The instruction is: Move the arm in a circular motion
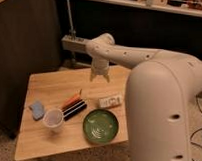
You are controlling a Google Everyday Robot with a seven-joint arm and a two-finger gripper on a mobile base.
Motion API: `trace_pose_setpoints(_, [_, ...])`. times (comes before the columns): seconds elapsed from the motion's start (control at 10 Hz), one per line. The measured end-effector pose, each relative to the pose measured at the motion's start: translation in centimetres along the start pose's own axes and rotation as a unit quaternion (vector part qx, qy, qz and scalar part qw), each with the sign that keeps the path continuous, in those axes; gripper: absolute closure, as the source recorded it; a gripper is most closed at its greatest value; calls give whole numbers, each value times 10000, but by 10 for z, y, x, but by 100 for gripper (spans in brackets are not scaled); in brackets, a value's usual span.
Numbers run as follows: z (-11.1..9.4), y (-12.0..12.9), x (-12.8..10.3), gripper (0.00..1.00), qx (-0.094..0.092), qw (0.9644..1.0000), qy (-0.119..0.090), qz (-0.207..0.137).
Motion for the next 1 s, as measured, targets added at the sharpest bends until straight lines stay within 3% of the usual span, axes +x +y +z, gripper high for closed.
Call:
trace_pose_setpoints(0.4, [-19,-89,29,35,109,9975,-234,651])
trace_pose_setpoints(0.7, [-18,-152,79,35,120,9942,-239,1045])
trace_pose_setpoints(1.0, [-1,-176,122,35,69,9968,8,795])
